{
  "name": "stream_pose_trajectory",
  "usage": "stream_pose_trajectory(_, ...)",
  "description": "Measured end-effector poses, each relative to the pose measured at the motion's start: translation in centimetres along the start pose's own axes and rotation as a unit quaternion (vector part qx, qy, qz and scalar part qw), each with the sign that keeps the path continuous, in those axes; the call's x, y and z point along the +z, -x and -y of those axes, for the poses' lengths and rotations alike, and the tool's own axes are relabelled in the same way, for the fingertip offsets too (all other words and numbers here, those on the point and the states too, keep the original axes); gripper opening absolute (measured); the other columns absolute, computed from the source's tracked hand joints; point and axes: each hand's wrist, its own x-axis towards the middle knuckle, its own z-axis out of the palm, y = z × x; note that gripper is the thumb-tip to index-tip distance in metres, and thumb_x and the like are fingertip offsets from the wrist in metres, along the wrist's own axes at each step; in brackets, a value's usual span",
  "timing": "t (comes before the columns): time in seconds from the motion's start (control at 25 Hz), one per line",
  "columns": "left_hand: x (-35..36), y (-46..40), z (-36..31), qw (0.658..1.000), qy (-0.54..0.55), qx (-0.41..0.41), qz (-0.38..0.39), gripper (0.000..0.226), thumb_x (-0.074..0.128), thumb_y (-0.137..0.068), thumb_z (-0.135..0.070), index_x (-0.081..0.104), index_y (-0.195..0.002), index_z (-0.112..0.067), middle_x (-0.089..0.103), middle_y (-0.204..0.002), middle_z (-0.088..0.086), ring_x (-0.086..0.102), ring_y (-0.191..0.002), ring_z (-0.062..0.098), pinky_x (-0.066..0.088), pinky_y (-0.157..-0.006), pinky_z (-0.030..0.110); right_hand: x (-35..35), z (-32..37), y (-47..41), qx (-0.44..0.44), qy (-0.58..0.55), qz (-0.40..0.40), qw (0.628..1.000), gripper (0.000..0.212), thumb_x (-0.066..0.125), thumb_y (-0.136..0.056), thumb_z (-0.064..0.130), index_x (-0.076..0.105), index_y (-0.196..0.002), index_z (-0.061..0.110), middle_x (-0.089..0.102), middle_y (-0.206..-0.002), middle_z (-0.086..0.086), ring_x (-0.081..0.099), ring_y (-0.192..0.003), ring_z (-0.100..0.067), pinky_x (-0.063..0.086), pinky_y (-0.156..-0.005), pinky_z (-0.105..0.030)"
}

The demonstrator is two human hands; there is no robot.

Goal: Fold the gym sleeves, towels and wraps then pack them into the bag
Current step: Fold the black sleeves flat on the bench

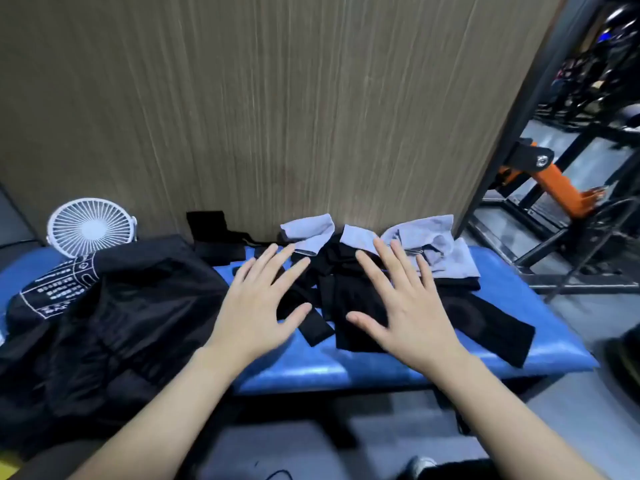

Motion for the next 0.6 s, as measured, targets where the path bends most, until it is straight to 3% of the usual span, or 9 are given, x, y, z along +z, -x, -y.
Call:
stream_pose_trajectory(0.12, 3.6, 0.2, -0.1, 0.997, 0.003, 0.017, 0.072, 0.072, 0.032, -0.091, -0.072, 0.025, -0.155, -0.039, 0.013, -0.165, -0.011, 0.002, -0.153, 0.013, 0.010, -0.124, 0.041, 4.9, -2.1, 3.2, 0.048, 0.001, 0.096, 0.994, 0.089, 0.028, -0.088, 0.080, 0.017, -0.159, 0.028, 0.001, -0.168, -0.003, -0.001, -0.155, -0.026, 0.017, -0.120, -0.059)
stream_pose_trajectory(0.2, 6.0, 0.0, -1.2, 0.992, 0.012, 0.036, 0.118, 0.075, 0.033, -0.090, -0.074, 0.021, -0.155, -0.040, 0.008, -0.166, -0.014, -0.003, -0.153, 0.010, 0.007, -0.124, 0.040, 8.0, -2.7, 5.4, 0.062, -0.002, 0.161, 0.985, 0.095, 0.025, -0.084, 0.087, 0.012, -0.159, 0.031, -0.007, -0.168, 0.001, -0.009, -0.154, -0.024, 0.013, -0.121, -0.059)
stream_pose_trajectory(0.36, 9.2, 0.2, -2.8, 0.981, 0.019, 0.065, 0.179, 0.076, 0.033, -0.090, -0.075, 0.013, -0.156, -0.043, 0.001, -0.166, -0.015, -0.009, -0.152, 0.008, 0.004, -0.125, 0.039, 9.3, -2.8, 5.9, 0.043, -0.010, 0.185, 0.982, 0.096, 0.026, -0.083, 0.088, 0.010, -0.159, 0.032, -0.006, -0.168, 0.004, -0.012, -0.154, -0.022, 0.006, -0.123, -0.056)
stream_pose_trajectory(0.6, 9.9, 1.3, -2.8, 0.981, 0.024, 0.068, 0.183, 0.076, 0.031, -0.090, -0.076, 0.016, -0.156, -0.041, 0.001, -0.166, -0.014, -0.006, -0.153, 0.010, -0.003, -0.123, 0.034, 9.8, -3.1, 5.7, 0.045, -0.032, 0.204, 0.978, 0.099, 0.016, -0.080, 0.091, 0.001, -0.159, 0.033, -0.015, -0.166, 0.007, -0.019, -0.152, -0.016, -0.004, -0.122, -0.052)
